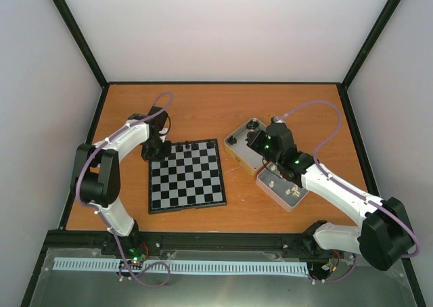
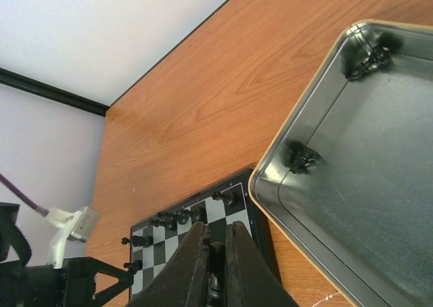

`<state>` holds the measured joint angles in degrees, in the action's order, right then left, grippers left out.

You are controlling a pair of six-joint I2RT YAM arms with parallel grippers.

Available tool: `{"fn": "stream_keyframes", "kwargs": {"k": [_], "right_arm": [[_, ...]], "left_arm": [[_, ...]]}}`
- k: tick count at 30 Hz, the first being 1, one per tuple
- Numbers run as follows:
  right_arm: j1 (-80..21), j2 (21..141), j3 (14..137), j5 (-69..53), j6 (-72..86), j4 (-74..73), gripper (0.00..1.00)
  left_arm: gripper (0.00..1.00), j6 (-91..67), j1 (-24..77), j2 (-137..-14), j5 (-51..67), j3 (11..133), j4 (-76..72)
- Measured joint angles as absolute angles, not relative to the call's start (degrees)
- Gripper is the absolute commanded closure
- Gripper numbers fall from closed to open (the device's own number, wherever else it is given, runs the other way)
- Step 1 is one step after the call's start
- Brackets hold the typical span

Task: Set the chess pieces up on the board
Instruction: Place the chess piece on the chessboard.

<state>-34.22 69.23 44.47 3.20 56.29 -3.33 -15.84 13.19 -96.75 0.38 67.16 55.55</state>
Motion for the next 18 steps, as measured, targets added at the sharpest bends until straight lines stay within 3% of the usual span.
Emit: {"fn": "stream_keyframes", "kwargs": {"k": [18], "right_arm": [[-34.2, 67.3, 44.5, 4.6, 55.4, -3.6, 0.94]], "left_arm": [[0.92, -13.8, 13.2, -103.3, 1.0, 72.4, 55.5]]}}
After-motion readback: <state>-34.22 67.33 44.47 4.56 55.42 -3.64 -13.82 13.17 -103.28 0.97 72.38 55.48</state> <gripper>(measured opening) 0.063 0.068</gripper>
